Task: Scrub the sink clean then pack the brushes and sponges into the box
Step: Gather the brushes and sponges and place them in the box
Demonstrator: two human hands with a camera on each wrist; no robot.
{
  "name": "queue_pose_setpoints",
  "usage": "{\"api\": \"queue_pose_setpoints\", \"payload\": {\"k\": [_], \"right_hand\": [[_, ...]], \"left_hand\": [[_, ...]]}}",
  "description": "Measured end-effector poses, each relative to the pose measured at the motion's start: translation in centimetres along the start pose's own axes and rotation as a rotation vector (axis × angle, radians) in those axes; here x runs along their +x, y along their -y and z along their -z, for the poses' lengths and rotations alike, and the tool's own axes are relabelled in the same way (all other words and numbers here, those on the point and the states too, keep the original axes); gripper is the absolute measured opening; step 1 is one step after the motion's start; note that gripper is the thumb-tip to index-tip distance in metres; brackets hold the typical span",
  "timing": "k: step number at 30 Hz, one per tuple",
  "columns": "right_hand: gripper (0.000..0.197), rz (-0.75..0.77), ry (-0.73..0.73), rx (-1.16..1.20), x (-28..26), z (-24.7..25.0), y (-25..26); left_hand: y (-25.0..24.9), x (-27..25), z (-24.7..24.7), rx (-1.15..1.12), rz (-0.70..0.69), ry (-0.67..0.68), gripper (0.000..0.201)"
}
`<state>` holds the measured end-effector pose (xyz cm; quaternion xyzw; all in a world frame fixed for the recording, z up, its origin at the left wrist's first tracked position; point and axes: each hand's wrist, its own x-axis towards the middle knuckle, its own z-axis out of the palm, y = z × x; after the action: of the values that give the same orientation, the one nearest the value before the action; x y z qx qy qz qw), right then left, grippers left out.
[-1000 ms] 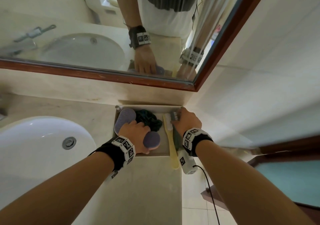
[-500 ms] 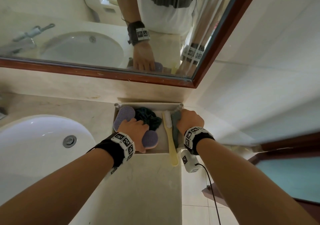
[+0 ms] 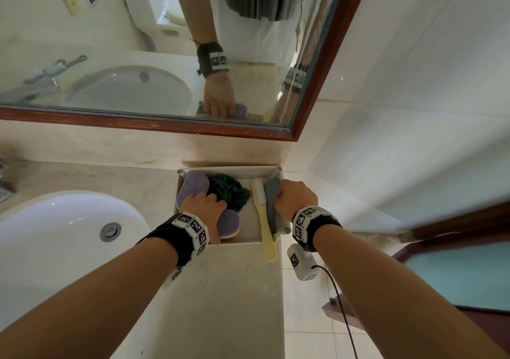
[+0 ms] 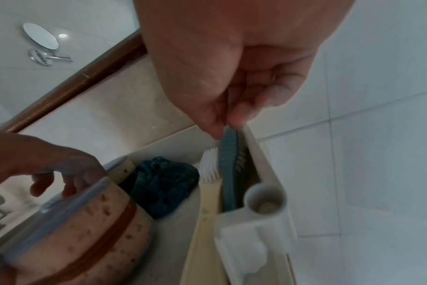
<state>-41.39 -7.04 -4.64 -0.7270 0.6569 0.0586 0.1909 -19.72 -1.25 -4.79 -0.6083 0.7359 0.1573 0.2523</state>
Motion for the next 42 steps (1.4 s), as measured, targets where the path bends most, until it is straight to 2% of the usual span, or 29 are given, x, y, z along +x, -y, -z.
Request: {"api": "queue_pose_setpoints", "payload": {"k": [4,8,10,13,15,17,21,24,31,36,42], "right_hand": [[0.016,0.028,0.01,0.006,-0.4,-0.3,0.1],[0.016,0.037,0.049,0.002,-0.6,-0.6,0.0],[0.017,0.046,0.063,0.003,-0.8,-0.6,-0.1],[0.016,0.058,0.058,0.017,-1.0,-0.3,-0.1],[0.013,0.073,0.039,0.024,-1.3,0.3,0.0],[0.012,0.102,0.014,0.026,-1.6,1.2,0.1],[0.015,0.162,-0.062,0.046,-2.3,4.0,0.6],[0.014,0.211,-0.095,0.036,-3.1,6.3,1.3],[0.02,0.327,-0.182,-0.055,-7.4,12.0,4.7],[0.02,0.421,-0.298,-0.121,-13.4,16.9,9.5],[0.025,0.469,-0.45,-0.068,-21.5,20.4,17.0]], "left_hand": [[0.0,-0.2,0.0,-0.003,0.038,-0.012,0.065],[-0.1,-0.1,-0.4,0.011,0.069,-0.022,0.061],[-0.2,-0.2,-0.6,0.013,0.073,-0.022,0.066],[-0.2,-0.2,-0.6,0.003,0.052,0.001,0.087],[-0.2,-0.6,-0.1,-0.021,0.038,-0.045,0.096],[-0.3,-1.4,0.8,-0.067,0.04,-0.127,0.093],[0.3,-3.7,3.7,-0.14,0.129,-0.214,0.073],[1.0,-6.1,5.6,-0.207,0.229,-0.288,0.055],[4.3,-13.8,8.3,-0.297,0.375,-0.457,0.043],[7.0,-20.8,11.5,-0.288,0.416,-0.609,0.037],[10.4,-30.9,13.4,-0.278,0.417,-0.738,0.034]]}}
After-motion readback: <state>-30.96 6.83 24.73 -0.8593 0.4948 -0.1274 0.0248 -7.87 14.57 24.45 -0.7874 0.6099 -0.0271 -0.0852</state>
